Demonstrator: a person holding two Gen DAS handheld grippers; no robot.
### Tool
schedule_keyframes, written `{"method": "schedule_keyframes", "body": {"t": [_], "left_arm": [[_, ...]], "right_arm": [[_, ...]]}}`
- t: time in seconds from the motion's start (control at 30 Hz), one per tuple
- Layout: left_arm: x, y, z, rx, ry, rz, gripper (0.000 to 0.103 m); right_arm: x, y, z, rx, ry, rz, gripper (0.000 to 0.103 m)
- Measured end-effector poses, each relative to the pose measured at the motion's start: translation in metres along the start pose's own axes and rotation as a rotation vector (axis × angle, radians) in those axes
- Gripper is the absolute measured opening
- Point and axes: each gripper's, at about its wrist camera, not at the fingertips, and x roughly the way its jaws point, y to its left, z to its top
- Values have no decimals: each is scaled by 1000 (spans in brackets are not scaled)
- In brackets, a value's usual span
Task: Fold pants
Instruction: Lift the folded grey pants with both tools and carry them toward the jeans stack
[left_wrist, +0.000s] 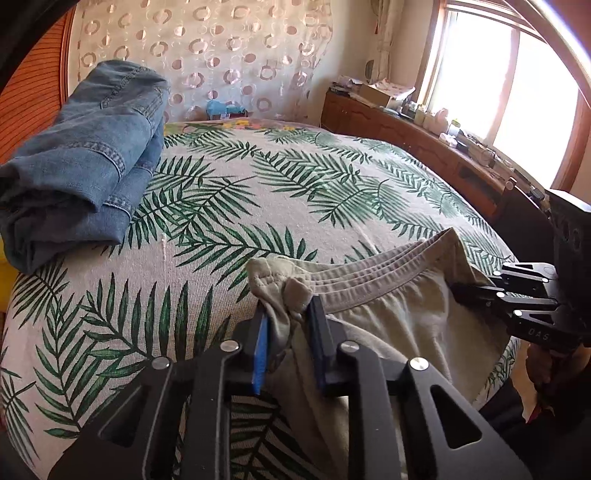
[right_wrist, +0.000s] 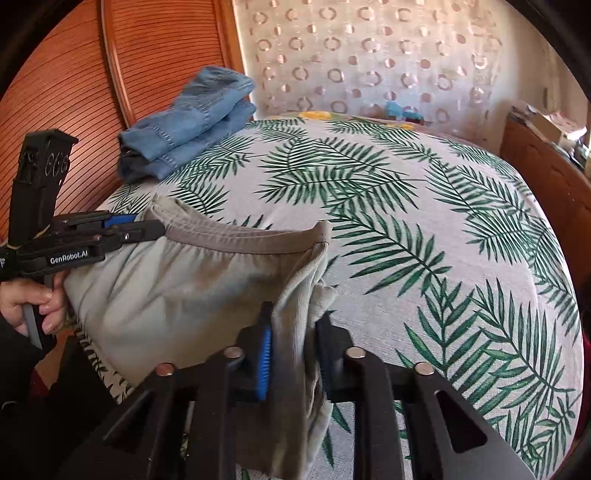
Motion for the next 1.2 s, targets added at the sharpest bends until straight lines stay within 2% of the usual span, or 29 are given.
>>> {"method": "schedule_keyframes", "body": {"t": [0.23,0.47,0.77,1.0,1.2], "left_arm": [[-24,-8,5,9,-76,-8,16],[-57,-27,16,50,-181,-7,16],[-86,-41,31,97,-272,4,16],[-96,-40,40,112,-305,25,16],[-94,-26,47,113,-308,51,16]], "right_arm": [[-16,1,1,-11,-71,21,11],[-43,3,5,-22,-161,11,11],[-75,-1,17,-34,-257,0,11],[-88,-2,26,-57,-307,-1,11],[-74,-1,32,-77,-324,6,11]]}}
